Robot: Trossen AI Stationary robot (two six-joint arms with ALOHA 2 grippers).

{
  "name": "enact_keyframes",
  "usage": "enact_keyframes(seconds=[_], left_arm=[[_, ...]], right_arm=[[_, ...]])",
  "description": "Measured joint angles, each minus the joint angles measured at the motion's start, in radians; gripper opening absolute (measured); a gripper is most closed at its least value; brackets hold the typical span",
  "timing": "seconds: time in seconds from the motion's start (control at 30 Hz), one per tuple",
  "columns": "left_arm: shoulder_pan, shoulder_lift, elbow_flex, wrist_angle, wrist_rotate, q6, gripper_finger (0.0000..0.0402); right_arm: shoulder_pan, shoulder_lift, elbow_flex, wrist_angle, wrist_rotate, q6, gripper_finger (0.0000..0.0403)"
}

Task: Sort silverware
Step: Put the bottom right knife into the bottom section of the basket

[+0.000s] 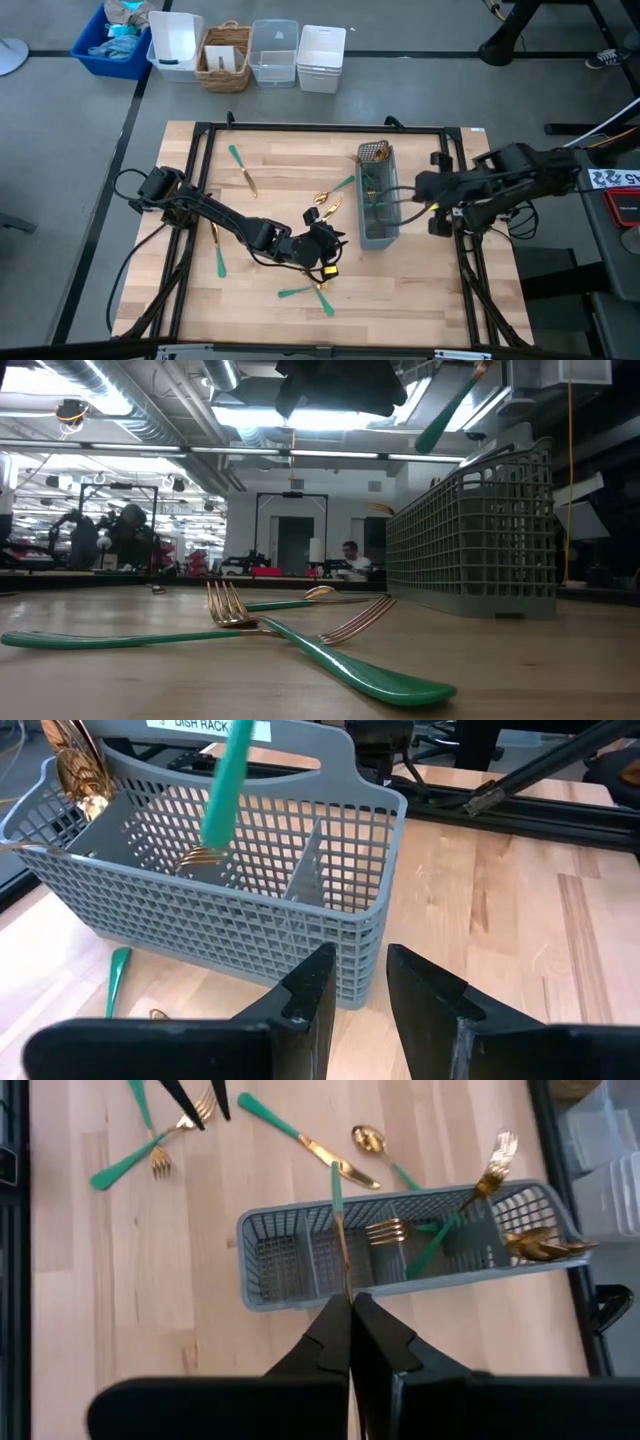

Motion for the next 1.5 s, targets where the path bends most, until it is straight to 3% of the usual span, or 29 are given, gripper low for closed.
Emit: enact_keyframes(seconds=[0.27,0.6,0.87,1.23,1.5], left_arm=[[0.000,0.000,0.000,0.001,0.000,0.002,0.0086],[0.000,0.000,0.000,0.001,0.000,0.003,0.0086],[0.000,0.000,0.000,0.001,0.000,0.003,0.0086],[0.000,0.000,0.000,0.001,0.000,0.004,0.0086],[0.000,0.000,0.000,0.001,0.000,0.004,0.0086]], right_arm=[[0.000,-0.017,-0.002,0.002,0.004,-0.050,0.0005],[-0.002,-0.016,-0.163,0.000,-0.016,-0.052,0.0005],[-0.089,-0.015,-0.236,0.006,0.021,-0.069,0.0005],[-0.179,-0.015,-0.375,0.004,-0.060,-0.083,0.0005],[-0.177,-0.015,-0.429,0.088,-0.077,-0.083,0.0037]])
